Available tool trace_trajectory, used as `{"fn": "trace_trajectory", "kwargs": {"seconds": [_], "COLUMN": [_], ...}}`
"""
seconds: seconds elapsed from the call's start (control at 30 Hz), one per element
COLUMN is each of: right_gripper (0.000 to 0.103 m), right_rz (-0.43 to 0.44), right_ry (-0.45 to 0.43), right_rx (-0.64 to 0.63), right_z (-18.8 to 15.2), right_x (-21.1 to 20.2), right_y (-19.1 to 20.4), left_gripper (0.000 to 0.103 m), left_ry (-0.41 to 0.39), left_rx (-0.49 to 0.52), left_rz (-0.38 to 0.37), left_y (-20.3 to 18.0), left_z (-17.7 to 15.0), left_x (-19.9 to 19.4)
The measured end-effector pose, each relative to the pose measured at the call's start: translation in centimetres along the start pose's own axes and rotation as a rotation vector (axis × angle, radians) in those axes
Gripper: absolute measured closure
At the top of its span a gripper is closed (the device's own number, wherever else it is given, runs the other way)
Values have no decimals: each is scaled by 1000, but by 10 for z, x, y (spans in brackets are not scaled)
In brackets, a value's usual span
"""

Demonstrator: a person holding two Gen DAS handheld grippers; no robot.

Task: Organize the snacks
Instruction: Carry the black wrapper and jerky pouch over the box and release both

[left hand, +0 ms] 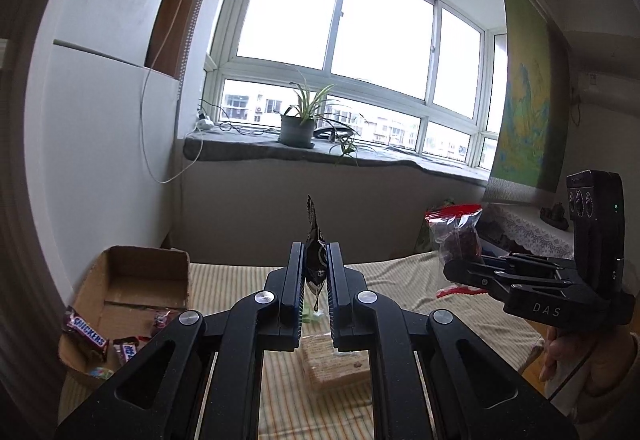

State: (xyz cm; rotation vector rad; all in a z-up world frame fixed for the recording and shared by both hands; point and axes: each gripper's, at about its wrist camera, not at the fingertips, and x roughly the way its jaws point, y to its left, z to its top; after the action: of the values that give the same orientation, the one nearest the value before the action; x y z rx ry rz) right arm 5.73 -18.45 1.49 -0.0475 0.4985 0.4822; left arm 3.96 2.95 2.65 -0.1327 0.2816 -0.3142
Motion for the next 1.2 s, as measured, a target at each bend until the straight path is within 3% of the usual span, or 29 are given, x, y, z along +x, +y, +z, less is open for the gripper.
{"fn": "trace_trajectory", "kwargs": {"seconds": [0.27, 0.67, 1.1, 1.2], "right_gripper": [76, 76, 76, 69], "right_rz": [77, 298, 363, 351], "right_ry": [79, 173, 228, 259], "right_rx": [-51, -156, -177, -201], "right_z": [6, 14, 9, 2], "right_x": [61, 167, 211, 229], "right_y": [45, 153, 174, 177], "left_gripper": [94, 94, 94, 90], "left_ry": [23, 61, 94, 126], "left_rx": [-65, -197, -179, -189], "left_rz": [55, 259, 255, 256], "left_y": [47, 167, 185, 193], "left_z": [-15, -36, -36, -42], "left_x": [3, -10, 12, 21]}}
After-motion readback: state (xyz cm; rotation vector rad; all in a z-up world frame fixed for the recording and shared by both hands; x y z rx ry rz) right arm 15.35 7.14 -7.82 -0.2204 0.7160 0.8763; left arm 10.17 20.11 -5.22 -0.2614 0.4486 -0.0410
